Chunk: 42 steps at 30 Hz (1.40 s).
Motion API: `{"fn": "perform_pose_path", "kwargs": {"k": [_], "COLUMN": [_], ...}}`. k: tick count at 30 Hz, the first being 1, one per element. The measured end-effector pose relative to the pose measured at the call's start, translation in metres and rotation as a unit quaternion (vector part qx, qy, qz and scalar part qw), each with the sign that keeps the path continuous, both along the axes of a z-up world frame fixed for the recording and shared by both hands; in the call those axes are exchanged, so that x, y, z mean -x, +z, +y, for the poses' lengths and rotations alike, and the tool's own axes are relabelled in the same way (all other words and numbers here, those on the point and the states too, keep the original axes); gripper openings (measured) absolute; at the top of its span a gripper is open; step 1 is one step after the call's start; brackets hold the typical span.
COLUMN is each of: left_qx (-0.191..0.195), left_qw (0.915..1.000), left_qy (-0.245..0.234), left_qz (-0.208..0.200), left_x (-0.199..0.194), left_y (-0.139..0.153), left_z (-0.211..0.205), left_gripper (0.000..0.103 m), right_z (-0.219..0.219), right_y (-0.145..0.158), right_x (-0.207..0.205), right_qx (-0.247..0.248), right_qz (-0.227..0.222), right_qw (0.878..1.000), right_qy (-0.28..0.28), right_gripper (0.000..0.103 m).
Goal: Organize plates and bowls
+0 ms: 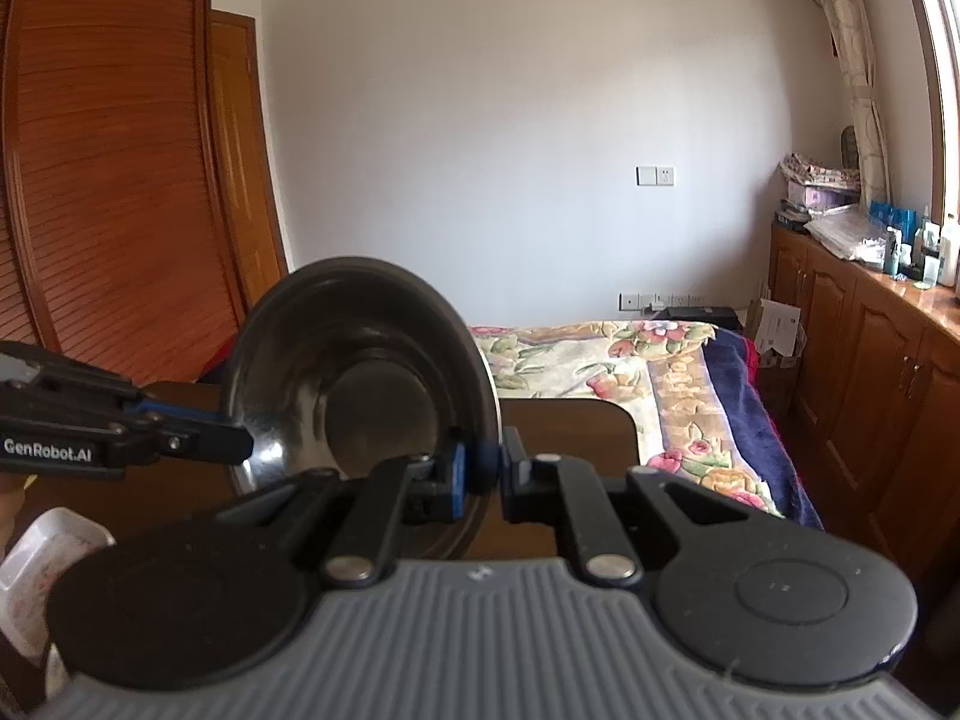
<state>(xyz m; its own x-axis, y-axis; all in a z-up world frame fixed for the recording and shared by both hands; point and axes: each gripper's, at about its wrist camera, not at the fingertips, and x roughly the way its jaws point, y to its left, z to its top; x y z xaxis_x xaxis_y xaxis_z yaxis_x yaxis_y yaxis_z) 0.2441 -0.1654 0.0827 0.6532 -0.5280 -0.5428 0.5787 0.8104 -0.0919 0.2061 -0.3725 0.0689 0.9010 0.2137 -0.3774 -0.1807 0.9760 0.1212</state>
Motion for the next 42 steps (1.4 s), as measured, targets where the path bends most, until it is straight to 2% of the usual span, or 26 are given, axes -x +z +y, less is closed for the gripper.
{"fn": "perform_pose_path", "kwargs": {"k": [10,21,31,42], "left_qx": [0.009,0.035,0.036,0.032], "left_qw": [0.9998,0.9992,0.9987,0.9982], "left_qy": [0.002,0.017,0.029,0.051], "left_qz": [-0.016,-0.007,-0.020,0.005], "left_x": [0.047,0.092,0.116,0.118], "left_y": [0.003,-0.018,-0.031,-0.059], "left_z": [0.020,0.043,0.067,0.088], "left_gripper": [0.039,0.039,0.039,0.040], "right_z": [0.011,0.026,0.042,0.061], "right_y": [0.005,-0.004,-0.023,-0.049], "right_x": [0.031,0.062,0.059,0.050], "right_qx": [0.005,0.000,-0.011,-0.010], "right_qz": [-0.018,-0.024,-0.006,0.025], "right_qw": [1.000,1.000,0.999,0.997], "right_qy": [0.004,0.016,0.047,0.072], "right_gripper": [0.013,0.012,0.012,0.012]}}
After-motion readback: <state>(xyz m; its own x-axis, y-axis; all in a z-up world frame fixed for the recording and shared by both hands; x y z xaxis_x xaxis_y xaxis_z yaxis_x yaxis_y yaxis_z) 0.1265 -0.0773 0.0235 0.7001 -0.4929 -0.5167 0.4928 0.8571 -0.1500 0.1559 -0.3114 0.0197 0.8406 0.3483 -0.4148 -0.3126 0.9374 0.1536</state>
